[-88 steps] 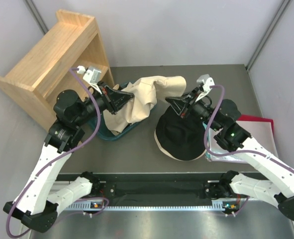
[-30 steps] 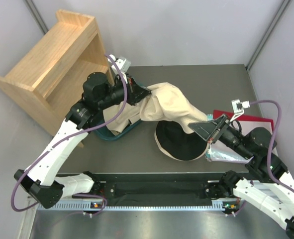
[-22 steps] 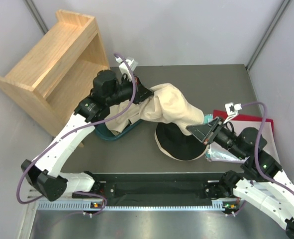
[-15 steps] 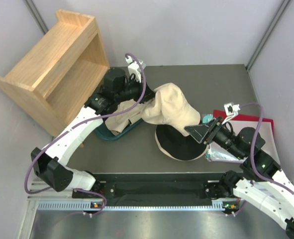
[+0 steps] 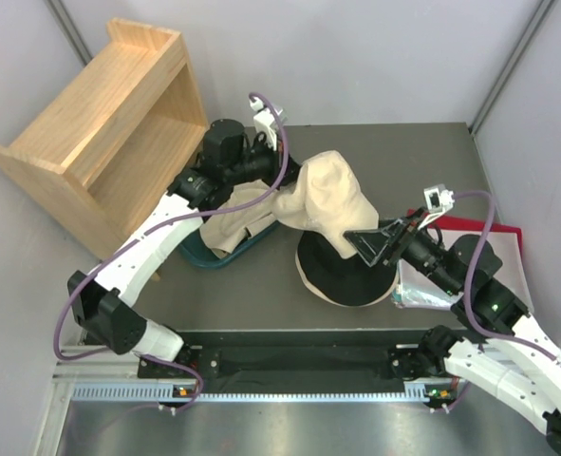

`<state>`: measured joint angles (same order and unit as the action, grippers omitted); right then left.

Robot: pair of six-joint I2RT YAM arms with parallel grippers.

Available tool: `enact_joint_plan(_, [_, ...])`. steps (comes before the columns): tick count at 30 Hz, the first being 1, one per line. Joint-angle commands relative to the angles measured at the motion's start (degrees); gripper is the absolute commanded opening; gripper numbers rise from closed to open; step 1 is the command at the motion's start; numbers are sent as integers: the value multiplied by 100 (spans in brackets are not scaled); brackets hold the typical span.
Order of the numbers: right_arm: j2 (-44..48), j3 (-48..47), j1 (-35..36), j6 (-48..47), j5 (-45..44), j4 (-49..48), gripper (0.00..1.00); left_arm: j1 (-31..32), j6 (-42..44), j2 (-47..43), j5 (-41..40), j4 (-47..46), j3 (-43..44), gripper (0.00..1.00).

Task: Stack the hats

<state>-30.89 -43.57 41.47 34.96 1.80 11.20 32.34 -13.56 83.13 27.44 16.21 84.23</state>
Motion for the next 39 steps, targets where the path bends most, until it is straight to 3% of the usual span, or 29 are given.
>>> enact_joint_plan(1, [39, 120, -8, 72, 715, -1005, 84, 1, -32, 150, -203, -110, 497, 0])
enact_joint_plan(9, [391, 596, 19, 398, 1191, -1665, 85, 1, 309, 449, 225, 479, 1007, 0])
enact_joint_plan(18, [5, 683, 238, 538, 1542, -1770, 84, 9, 1294, 511, 587, 1902, 1755, 0])
enact_joint_plan(23, [-232, 763, 632, 635, 1675, -2271, 84, 9, 1462, 406, 718, 2088, 1755, 0])
enact_joint_plan(27, [-163, 526, 871, 311, 992, -1711, 86, 36, 1497, 449, 912, 2115, 1676, 0])
enact_joint_plan(35, [75, 51, 854, 90, -899, 267, 99, 492, 1637, 704, 552, 1659, 1325, 0])
enact_joint_plan(39, [31, -230, 836, -156, -1682, 795, 100, 616, 1725, 687, 613, 1430, 1210, 0])
